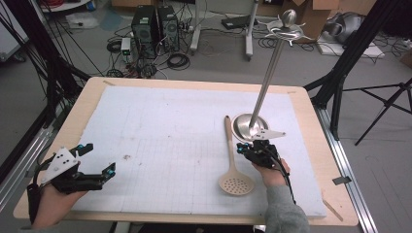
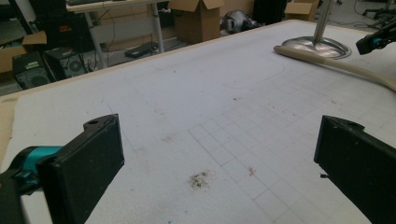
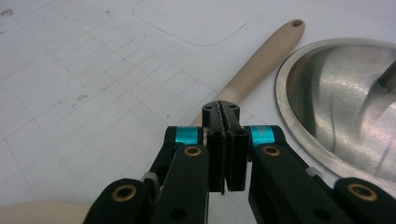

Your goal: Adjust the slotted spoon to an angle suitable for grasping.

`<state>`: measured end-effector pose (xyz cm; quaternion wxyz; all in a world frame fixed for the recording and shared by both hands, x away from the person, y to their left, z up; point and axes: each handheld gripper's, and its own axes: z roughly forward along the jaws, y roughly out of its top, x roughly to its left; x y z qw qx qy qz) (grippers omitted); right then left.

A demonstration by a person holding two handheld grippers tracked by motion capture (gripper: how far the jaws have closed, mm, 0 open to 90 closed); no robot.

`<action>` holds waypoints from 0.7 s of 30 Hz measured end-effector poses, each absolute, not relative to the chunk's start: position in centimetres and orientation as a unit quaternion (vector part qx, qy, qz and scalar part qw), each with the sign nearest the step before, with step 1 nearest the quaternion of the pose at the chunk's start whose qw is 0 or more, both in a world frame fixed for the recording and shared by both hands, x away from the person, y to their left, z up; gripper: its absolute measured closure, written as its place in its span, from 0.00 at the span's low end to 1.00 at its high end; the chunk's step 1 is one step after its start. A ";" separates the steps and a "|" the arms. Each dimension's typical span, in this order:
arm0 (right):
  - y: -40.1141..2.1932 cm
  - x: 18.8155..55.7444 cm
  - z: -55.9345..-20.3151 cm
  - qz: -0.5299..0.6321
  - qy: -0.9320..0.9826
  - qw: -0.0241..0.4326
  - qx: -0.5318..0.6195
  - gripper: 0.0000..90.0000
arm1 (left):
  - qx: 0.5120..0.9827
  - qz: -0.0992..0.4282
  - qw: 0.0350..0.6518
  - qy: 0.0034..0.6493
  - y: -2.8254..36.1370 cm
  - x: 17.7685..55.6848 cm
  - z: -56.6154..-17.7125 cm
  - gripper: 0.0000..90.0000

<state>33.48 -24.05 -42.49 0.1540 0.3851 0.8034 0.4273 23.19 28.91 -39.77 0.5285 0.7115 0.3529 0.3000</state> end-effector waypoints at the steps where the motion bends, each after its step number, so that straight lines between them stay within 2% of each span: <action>1: -24.0 33.5 -42.5 0.427 0.802 0.154 0.389 0.99 | 0.711 0.299 0.529 0.354 28.9 23.1 -39.8 0.02; 21: -23.4 34.5 -43.8 0.400 0.812 0.130 0.405 0.99 | 0.713 0.296 0.526 0.357 29.1 22.6 -40.0 0.02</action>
